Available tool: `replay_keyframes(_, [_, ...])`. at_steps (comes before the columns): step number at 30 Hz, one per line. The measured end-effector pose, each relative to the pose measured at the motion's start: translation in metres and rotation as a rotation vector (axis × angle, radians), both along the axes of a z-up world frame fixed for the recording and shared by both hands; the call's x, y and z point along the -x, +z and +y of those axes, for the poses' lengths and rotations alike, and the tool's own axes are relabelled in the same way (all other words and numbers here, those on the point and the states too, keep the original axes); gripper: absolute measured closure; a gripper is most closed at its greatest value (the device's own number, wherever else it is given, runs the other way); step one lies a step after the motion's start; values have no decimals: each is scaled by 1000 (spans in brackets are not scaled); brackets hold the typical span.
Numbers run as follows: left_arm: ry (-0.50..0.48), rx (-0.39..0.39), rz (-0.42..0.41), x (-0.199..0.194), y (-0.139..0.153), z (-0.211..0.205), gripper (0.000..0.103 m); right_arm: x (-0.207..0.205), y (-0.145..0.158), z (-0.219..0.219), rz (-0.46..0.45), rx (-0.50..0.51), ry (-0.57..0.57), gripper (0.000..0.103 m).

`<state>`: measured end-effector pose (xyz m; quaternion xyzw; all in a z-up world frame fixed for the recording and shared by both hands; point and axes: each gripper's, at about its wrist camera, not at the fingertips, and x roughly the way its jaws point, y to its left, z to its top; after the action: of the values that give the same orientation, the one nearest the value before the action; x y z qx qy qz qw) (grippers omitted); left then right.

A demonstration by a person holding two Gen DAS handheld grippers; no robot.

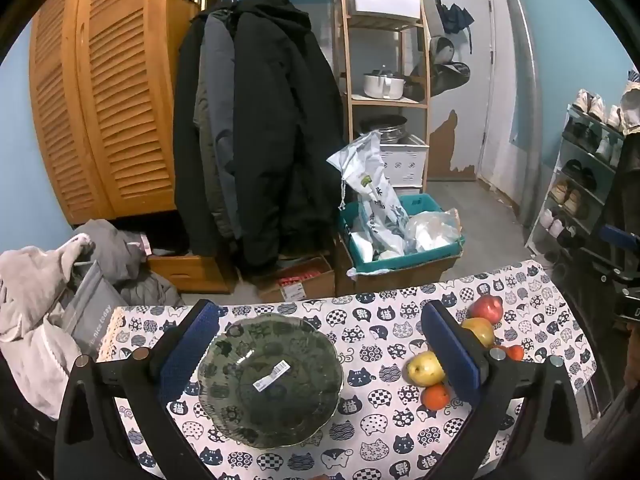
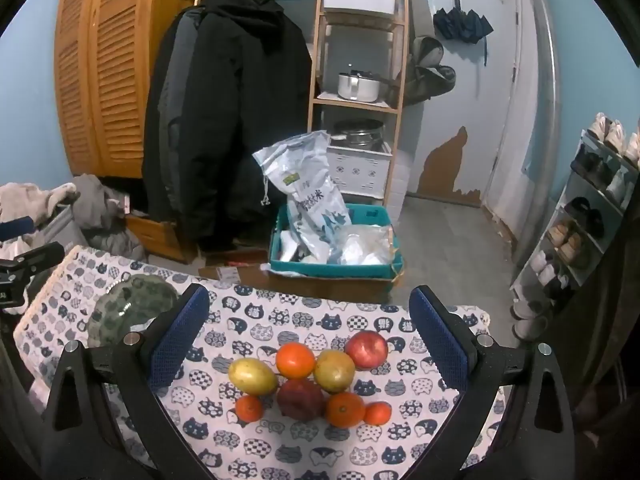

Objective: Organize fruits

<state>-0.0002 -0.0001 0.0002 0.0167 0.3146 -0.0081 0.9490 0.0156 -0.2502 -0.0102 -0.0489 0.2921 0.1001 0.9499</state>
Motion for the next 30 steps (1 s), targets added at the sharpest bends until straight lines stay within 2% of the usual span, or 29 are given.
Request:
replay_keyframes(5, [-5, -10, -19, 0, 1, 0, 1, 0, 0, 0, 0, 0, 4, 4])
replay_keyframes(12, [-1, 25, -15, 0, 3, 6, 1, 0, 1, -1, 1, -11, -2, 4])
replay_keyframes(30, [5, -12, -101, 12, 12, -3, 1, 2, 4, -1, -10, -11, 2, 4])
